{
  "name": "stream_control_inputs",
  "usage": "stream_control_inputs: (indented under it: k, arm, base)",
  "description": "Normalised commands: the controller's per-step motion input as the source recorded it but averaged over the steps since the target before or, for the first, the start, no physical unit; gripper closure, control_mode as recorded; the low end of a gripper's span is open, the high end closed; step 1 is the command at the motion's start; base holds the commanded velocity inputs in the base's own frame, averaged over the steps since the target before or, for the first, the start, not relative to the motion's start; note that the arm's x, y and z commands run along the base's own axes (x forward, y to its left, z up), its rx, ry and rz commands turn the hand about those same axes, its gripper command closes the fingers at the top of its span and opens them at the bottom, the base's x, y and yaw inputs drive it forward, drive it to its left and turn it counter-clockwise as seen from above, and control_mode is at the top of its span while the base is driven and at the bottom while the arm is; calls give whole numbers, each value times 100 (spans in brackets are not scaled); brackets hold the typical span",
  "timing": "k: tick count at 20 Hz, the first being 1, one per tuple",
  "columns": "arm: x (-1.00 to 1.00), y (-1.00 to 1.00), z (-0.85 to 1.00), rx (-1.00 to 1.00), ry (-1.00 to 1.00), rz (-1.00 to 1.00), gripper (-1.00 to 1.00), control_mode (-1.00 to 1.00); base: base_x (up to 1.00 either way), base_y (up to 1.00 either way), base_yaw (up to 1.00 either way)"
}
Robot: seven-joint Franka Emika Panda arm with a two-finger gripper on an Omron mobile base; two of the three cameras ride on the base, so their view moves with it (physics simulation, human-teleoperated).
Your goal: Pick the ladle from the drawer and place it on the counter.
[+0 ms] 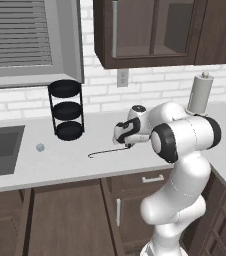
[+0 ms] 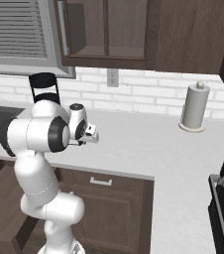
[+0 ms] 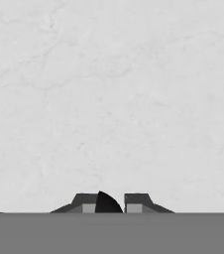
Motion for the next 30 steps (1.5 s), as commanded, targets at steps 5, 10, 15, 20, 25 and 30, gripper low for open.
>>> stream_control_inputs:
  k: [5, 10, 15, 20, 25, 30]
  arm:
    - [1, 0, -25, 0, 1, 0, 100, -100]
    - [7, 0, -8, 0, 0, 0, 100, -100]
    - [2, 0, 0, 0, 0, 0, -100, -100]
    - [0, 0, 0, 0, 0, 0, -100, -100]
    - [0, 0, 9, 0, -8, -1, -100, -100]
    - [-6, -4, 70, 0, -11, -6, -100, -100]
  base:
    - [0, 0, 0]
    - [0, 0, 0]
    - [0, 0, 0]
    - [0, 0, 0]
    - [0, 0, 0]
    - [0, 0, 0]
